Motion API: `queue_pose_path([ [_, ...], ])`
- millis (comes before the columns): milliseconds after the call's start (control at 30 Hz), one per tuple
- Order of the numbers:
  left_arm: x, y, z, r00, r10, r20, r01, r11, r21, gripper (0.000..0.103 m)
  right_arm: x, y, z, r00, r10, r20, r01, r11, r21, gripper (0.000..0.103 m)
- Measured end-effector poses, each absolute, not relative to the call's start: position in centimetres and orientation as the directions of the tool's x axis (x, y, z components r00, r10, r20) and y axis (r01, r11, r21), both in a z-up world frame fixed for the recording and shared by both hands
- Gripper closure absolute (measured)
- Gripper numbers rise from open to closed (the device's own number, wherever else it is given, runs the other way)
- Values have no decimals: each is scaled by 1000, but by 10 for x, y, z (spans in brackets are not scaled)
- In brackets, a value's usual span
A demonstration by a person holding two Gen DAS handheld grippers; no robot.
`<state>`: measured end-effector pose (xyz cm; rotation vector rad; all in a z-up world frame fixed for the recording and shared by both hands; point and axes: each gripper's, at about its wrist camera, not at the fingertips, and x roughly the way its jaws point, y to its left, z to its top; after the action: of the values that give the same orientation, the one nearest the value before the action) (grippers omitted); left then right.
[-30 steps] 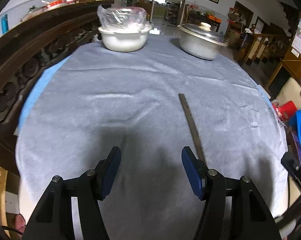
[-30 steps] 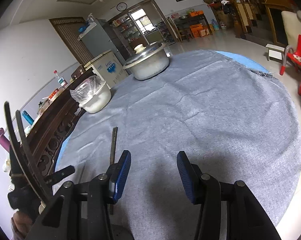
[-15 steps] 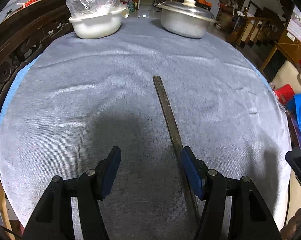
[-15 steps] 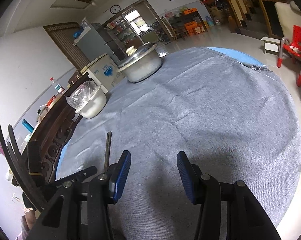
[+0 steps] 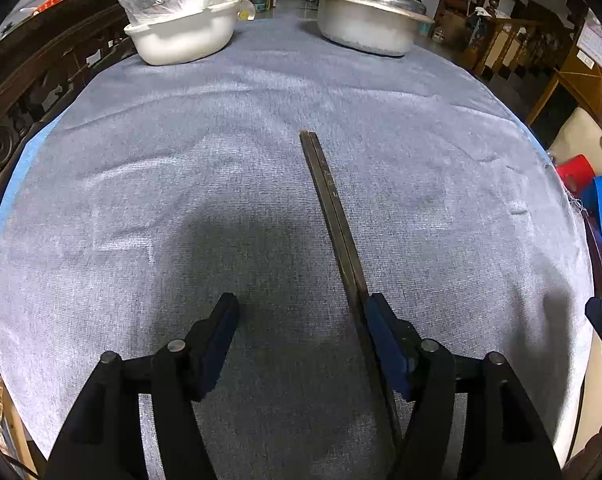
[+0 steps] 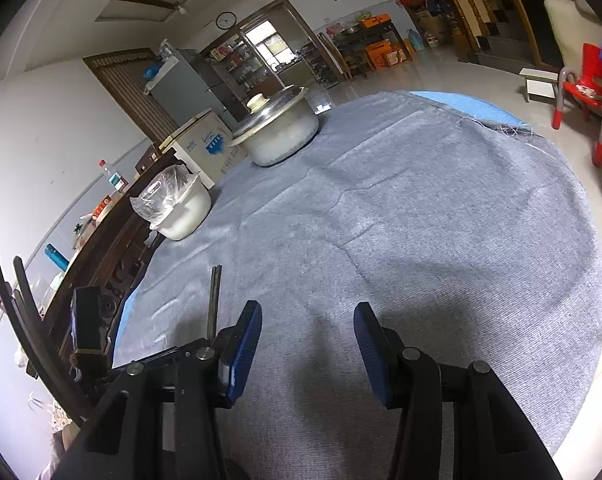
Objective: Organize utensils
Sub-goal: 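Lower the left tool onto a dark chopstick and close on it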
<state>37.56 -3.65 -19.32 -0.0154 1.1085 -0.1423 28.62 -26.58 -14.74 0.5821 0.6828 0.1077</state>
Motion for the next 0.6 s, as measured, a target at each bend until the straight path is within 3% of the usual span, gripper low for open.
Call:
queue_pose_path([
  [167,380,-35,-193,414,-103,-905,102,993,-66,27,287,-266,-147,777,280,-564,92,836,541,52],
  [400,380,-29,-195,384,-33,-923,89,996,1,26,285,-267,-146,781,279,-559,92,833,545,52],
  [600,381,-19,-195,380,-26,-925,43,999,-11,27,285,-266,-144,783,281,-555,83,837,541,52],
])
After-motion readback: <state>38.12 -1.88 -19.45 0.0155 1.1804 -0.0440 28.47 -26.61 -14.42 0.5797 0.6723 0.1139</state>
